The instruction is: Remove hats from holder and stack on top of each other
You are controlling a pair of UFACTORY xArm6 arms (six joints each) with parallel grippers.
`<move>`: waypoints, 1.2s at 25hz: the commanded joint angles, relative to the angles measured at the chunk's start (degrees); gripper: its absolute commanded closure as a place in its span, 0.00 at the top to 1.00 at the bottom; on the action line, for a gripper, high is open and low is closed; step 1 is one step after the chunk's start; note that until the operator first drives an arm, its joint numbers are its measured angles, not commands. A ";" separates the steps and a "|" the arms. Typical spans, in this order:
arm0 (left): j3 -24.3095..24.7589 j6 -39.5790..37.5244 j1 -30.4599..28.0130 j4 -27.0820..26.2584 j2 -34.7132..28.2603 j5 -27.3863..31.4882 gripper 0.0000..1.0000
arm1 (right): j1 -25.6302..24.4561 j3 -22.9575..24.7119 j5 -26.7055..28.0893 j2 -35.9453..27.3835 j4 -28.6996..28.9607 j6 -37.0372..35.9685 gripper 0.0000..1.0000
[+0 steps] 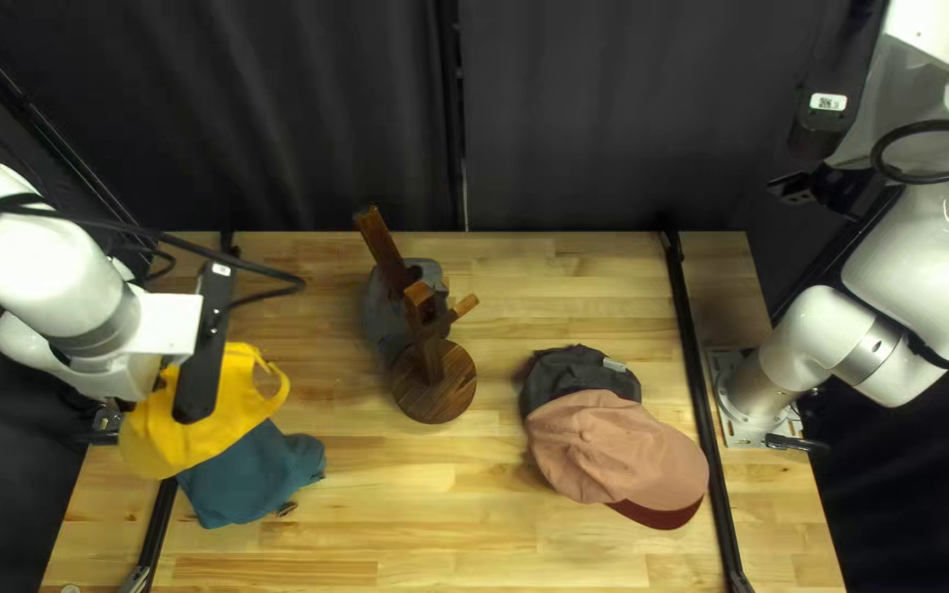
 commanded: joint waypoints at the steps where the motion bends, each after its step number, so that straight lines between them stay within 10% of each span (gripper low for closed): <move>1: 4.88 -1.62 -0.48 -1.53 -1.98 -4.02 0.00 | 0.00 0.00 0.00 0.00 0.00 0.00 1.00; 18: 20.89 -6.76 -2.38 -3.85 -9.02 -22.27 0.00 | 0.00 0.00 0.00 0.00 0.00 0.00 1.00; 19: 21.28 -6.91 -2.50 -3.93 -9.39 -22.52 0.10 | 0.00 0.00 0.00 0.00 0.00 0.00 1.00; 21: 21.72 -7.33 -2.84 -3.84 -10.30 -22.72 0.95 | 0.00 0.00 0.00 0.00 0.00 0.00 1.00; 30: 20.42 -11.49 -4.39 -0.58 -18.45 -16.77 1.00 | 0.00 0.00 0.00 0.00 0.00 0.00 1.00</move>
